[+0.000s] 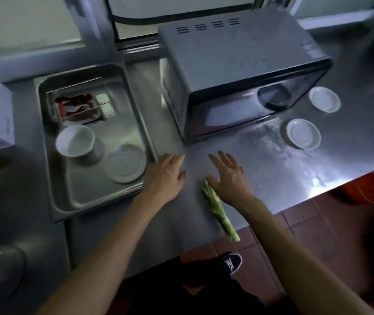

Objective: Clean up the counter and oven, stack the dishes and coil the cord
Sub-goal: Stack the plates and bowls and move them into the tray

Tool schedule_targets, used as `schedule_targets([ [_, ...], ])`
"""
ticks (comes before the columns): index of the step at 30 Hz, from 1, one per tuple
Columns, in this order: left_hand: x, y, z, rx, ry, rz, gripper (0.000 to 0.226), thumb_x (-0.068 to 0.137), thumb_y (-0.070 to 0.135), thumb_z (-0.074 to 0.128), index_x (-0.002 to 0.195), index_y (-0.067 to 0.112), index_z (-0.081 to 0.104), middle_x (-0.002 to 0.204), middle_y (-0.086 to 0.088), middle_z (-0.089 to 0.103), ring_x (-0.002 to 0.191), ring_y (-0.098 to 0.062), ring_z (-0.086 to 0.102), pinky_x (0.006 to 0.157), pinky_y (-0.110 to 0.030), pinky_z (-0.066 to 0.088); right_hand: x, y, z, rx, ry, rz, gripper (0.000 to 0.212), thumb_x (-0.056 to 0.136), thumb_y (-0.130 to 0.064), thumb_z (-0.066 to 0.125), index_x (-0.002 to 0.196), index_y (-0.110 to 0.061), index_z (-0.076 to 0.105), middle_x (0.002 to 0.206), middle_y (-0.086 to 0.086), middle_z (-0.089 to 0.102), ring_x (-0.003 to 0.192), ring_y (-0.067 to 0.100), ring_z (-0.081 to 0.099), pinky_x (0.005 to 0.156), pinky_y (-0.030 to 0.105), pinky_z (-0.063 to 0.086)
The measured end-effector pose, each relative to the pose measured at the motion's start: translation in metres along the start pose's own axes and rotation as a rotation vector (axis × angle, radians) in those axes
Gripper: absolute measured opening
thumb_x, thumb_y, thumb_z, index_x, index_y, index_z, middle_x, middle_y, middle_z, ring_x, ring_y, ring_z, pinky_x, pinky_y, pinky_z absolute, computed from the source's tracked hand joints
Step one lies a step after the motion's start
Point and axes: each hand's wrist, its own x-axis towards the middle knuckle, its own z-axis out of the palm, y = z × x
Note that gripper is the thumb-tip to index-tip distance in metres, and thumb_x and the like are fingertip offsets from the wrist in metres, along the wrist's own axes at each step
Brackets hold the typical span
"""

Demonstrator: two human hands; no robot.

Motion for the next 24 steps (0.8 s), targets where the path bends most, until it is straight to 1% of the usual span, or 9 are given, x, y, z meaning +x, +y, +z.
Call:
schedule_targets([
  [4,0.016,0.075,0.026,0.046,-0.048,0.082,0.055,0.097,0.037,0.054,0.146,0.015,0.046,0.147,-0.006,0.049,0.135,-0.027,0.044,0.104,-0.046,0.044,-0.034,0.073,-0.021,0.018,0.042,0.079,0.066,0.097,-0.045,0.053,0.156,-0.028,0.026,0.164,0.006,0.02,0.15,0.028,0.017,0.116,0.047,0.025],
  [7,0.024,0.136,0.047,0.053,-0.067,0.152,0.056,0.096,0.036,0.055,0.147,0.015,0.046,0.148,-0.005,0.048,0.136,-0.025,0.043,0.107,-0.043,0.041,-0.062,0.127,-0.041,0.033,0.064,0.149,0.067,0.097,-0.045,0.053,0.156,-0.029,0.025,0.164,0.006,0.019,0.151,0.028,0.016,0.116,0.047,0.025],
  [11,0.036,0.212,0.074,0.034,-0.118,0.205,0.056,0.097,0.034,0.053,0.149,0.018,0.042,0.151,-0.004,0.044,0.141,-0.024,0.036,0.111,-0.045,0.038,-0.095,0.197,-0.07,0.068,0.107,0.21,0.068,0.097,-0.044,0.055,0.156,-0.029,0.025,0.165,0.006,0.017,0.152,0.027,0.014,0.116,0.048,0.025],
  [14,0.047,0.261,0.091,0.047,-0.128,0.26,0.055,0.096,0.033,0.057,0.146,0.015,0.046,0.149,-0.007,0.048,0.138,-0.027,0.04,0.11,-0.046,0.039,-0.119,0.243,-0.088,0.095,0.147,0.263,0.067,0.096,-0.043,0.056,0.155,-0.029,0.027,0.165,0.007,0.017,0.152,0.028,0.013,0.118,0.052,0.025],
  [16,0.053,0.29,0.1,0.042,-0.126,0.287,0.054,0.095,0.033,0.058,0.144,0.014,0.048,0.147,-0.009,0.049,0.137,-0.028,0.042,0.108,-0.046,0.041,-0.133,0.267,-0.098,0.117,0.178,0.295,0.066,0.096,-0.042,0.056,0.155,-0.028,0.028,0.164,0.008,0.018,0.151,0.028,0.012,0.117,0.054,0.026],
  [19,0.063,0.327,0.111,0.066,-0.139,0.323,0.054,0.097,0.036,0.055,0.146,0.016,0.046,0.15,-0.006,0.046,0.139,-0.027,0.039,0.111,-0.045,0.037,-0.154,0.297,-0.11,0.152,0.233,0.352,0.063,0.096,-0.039,0.056,0.152,-0.029,0.031,0.163,0.008,0.021,0.151,0.028,0.013,0.114,0.051,0.03],
  [22,0.071,0.356,0.122,0.084,-0.142,0.355,0.055,0.096,0.038,0.055,0.146,0.017,0.045,0.152,-0.005,0.044,0.141,-0.025,0.037,0.112,-0.045,0.036,-0.17,0.322,-0.117,0.168,0.275,0.388,0.06,0.093,-0.031,0.058,0.149,-0.027,0.036,0.159,0.006,0.029,0.149,0.03,0.018,0.11,0.053,0.037],
  [24,0.074,0.37,0.128,0.126,-0.154,0.354,0.056,0.097,0.041,0.052,0.148,0.022,0.042,0.155,-0.001,0.04,0.143,-0.022,0.033,0.111,-0.045,0.032,-0.179,0.334,-0.12,0.168,0.301,0.409,0.059,0.092,-0.03,0.059,0.148,-0.026,0.039,0.154,0.004,0.035,0.146,0.032,0.024,0.105,0.054,0.041],
])
